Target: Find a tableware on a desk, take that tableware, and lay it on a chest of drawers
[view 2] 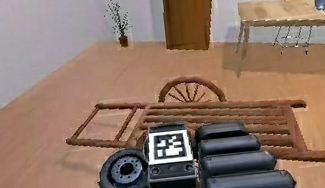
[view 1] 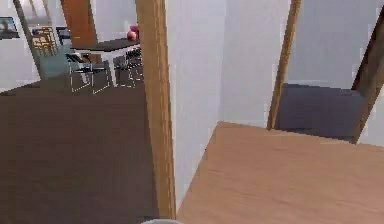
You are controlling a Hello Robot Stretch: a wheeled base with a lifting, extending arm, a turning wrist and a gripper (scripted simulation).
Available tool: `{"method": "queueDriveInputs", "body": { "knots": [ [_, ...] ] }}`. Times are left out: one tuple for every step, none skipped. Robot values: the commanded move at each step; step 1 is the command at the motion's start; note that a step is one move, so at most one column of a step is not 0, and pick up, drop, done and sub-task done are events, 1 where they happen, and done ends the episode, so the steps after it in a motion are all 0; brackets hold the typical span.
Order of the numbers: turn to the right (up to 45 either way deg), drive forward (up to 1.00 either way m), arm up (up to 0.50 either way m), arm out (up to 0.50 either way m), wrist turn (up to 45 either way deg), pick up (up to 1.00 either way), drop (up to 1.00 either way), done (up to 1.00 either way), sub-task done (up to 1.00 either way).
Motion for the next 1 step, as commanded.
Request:
{"method": "queueDriveInputs", "body": {
  "knots": [
    [24.0,0.00,0.00,0.00,0.0,0.00,0.00,0.00,0.00]
  ]
}}
